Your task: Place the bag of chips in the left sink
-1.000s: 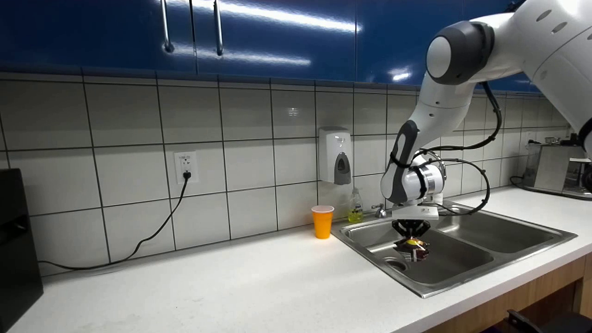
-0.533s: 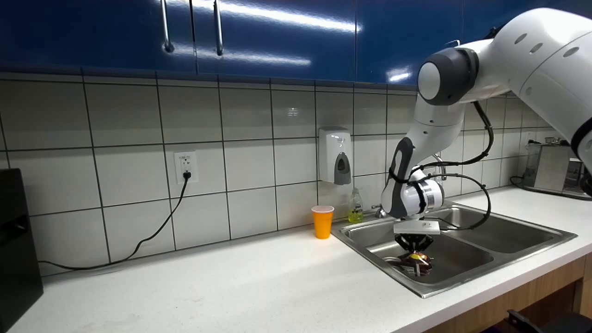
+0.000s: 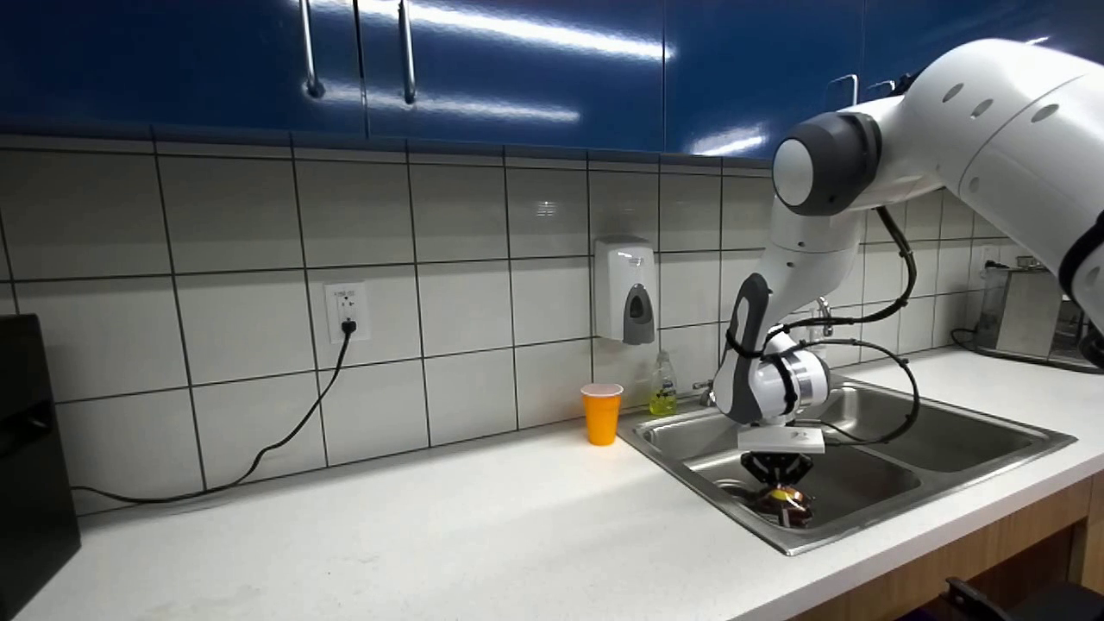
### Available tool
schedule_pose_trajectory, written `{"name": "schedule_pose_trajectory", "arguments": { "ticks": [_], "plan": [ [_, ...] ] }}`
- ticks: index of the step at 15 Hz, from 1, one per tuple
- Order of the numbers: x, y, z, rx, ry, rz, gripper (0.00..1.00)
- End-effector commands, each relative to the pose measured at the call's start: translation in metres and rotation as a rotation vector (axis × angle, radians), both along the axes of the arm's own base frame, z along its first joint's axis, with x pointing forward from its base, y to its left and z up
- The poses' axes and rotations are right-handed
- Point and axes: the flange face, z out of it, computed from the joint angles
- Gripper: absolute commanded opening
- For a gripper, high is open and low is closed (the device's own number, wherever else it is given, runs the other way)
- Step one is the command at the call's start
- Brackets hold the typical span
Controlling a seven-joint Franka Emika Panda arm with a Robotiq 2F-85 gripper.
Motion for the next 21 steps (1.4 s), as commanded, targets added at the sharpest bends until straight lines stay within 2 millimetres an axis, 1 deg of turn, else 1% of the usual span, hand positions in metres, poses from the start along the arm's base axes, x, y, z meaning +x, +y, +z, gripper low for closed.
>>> {"name": "schedule_pose_trajectory", "arguments": {
  "ticks": [1, 5, 6, 7, 8, 10, 13, 15, 17, 21],
  "plan": [
    [0.004, -0.006, -0.003, 0.002, -0.011, 0.012, 0.00],
    [0.005, -0.007, -0.002, 0.003, -0.012, 0.009, 0.01],
    [0.004, -0.007, -0.001, 0.004, -0.013, 0.009, 0.27],
    [0.004, -0.006, 0.000, 0.001, -0.016, 0.009, 0.27],
    [0.004, -0.006, 0.002, 0.002, -0.016, 0.011, 0.32],
    [0.003, -0.005, 0.006, 0.002, -0.021, 0.011, 0.47],
    [0.004, -0.002, 0.021, -0.006, -0.043, 0.018, 0.69],
    [0.006, 0.000, 0.032, -0.009, -0.059, 0.022, 0.86],
    [0.007, 0.002, 0.043, -0.006, -0.065, 0.060, 1.00],
    [0.002, 0.014, 0.072, 0.017, -0.054, 0.243, 1.00]
  ]
}}
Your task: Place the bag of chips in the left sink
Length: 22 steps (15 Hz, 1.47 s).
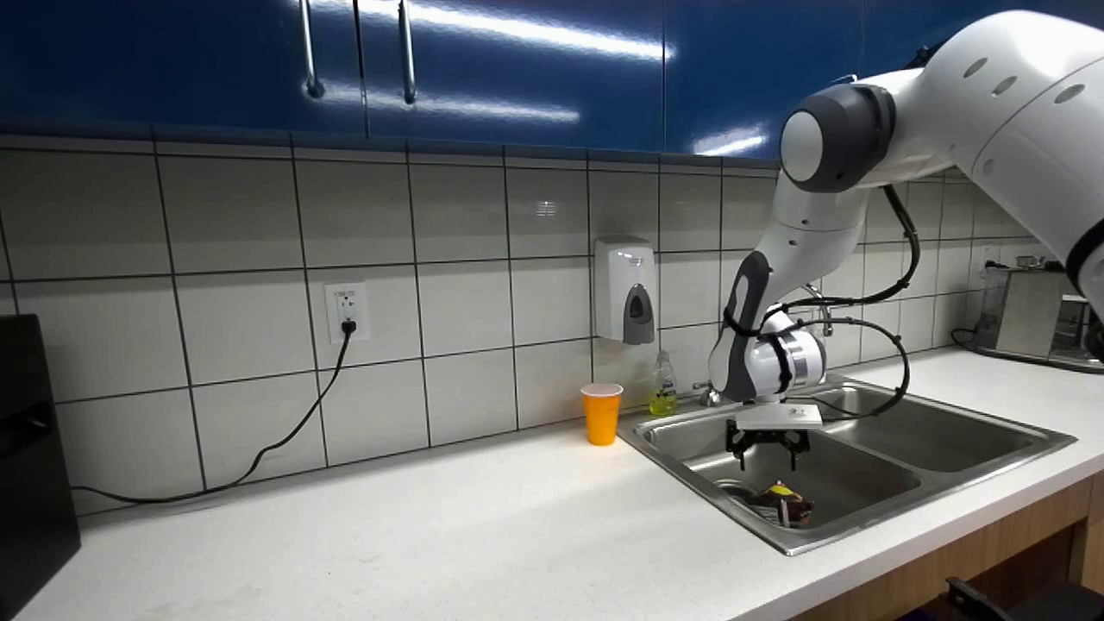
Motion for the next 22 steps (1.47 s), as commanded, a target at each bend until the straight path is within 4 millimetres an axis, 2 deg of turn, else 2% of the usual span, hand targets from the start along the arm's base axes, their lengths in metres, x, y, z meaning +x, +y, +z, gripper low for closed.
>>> {"name": "schedule_pose_trajectory", "arguments": {
  "ticks": [1, 6, 15, 22],
  "plan": [
    [-0.016, 0.013, 0.037, 0.026, 0.010, 0.151, 1.00],
    [-0.041, 0.031, 0.078, 0.028, 0.020, 0.276, 1.00],
    [-0.117, 0.067, 0.143, 0.026, 0.101, 0.353, 1.00],
    [-0.168, 0.100, 0.180, 0.031, 0.196, 0.400, 1.00]
  ]
}}
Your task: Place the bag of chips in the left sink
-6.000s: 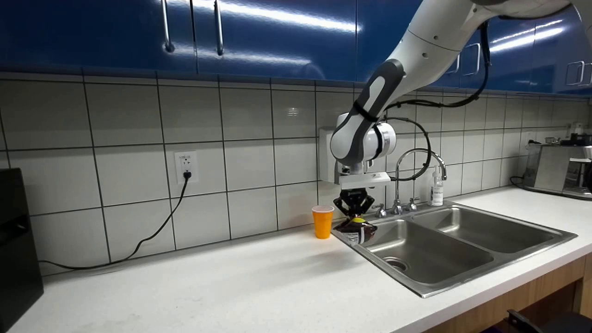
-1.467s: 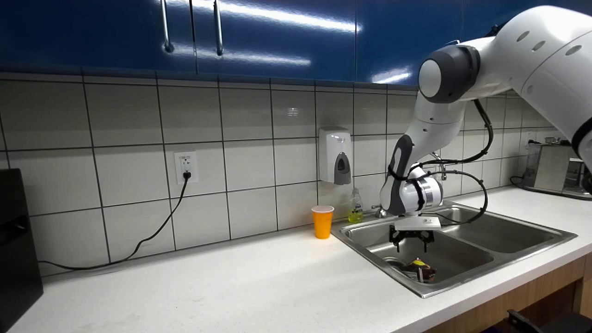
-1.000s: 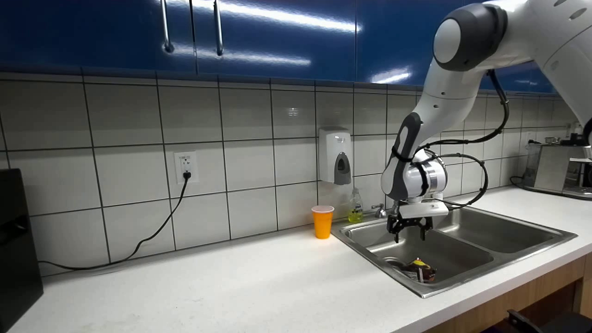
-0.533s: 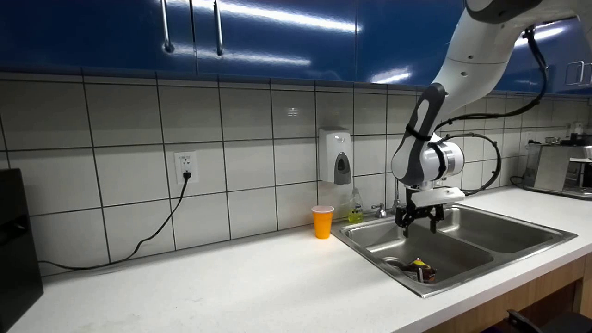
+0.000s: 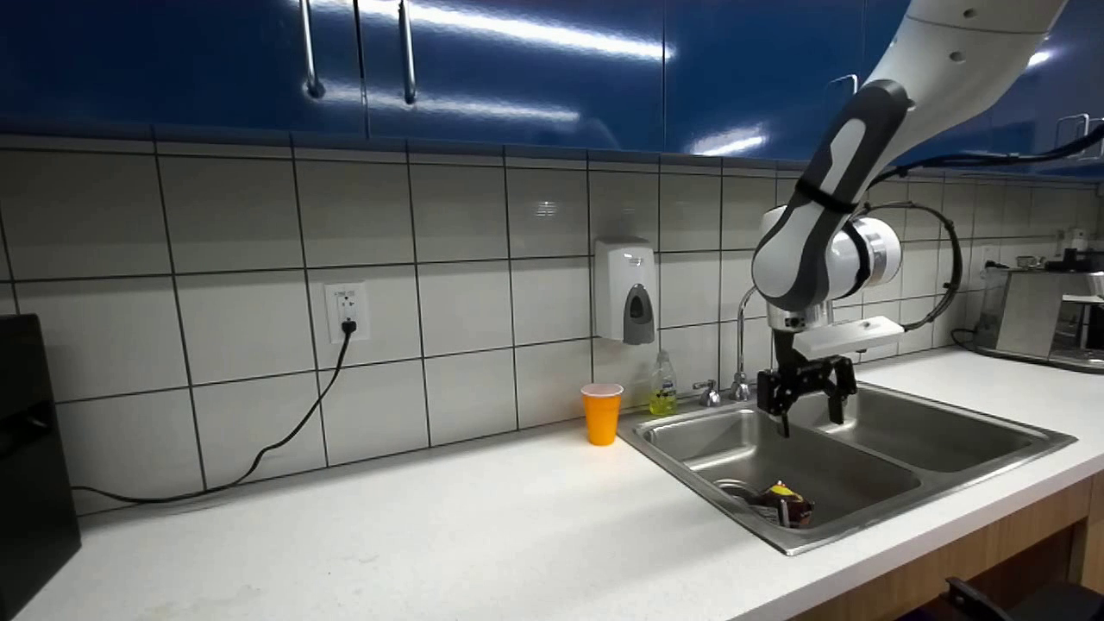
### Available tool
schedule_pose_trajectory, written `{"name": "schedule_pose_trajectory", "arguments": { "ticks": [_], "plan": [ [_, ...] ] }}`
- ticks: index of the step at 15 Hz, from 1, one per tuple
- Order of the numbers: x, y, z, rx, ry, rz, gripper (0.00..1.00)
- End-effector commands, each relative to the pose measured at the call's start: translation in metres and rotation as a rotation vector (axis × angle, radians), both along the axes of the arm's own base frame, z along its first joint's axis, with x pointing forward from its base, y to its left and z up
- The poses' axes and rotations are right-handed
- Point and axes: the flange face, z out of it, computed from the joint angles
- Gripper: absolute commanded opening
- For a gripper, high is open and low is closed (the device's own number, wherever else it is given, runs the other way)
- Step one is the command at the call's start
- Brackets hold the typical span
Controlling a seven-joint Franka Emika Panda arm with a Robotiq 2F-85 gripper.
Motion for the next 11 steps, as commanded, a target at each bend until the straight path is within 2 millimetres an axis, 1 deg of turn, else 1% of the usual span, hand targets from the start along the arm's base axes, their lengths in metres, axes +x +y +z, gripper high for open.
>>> {"name": "schedule_pose_trajectory", "arguments": {
  "ticks": [1, 3, 4, 7, 11],
  "plan": [
    [-0.032, 0.021, 0.025, -0.013, 0.032, 0.010, 1.00],
    [-0.045, 0.031, 0.034, -0.005, 0.045, 0.018, 1.00],
    [-0.025, 0.022, 0.019, 0.011, 0.041, 0.024, 1.00],
    [-0.037, 0.030, 0.029, 0.014, 0.039, 0.032, 1.00],
    [-0.039, 0.030, 0.029, 0.015, 0.039, 0.030, 1.00]
  ]
}}
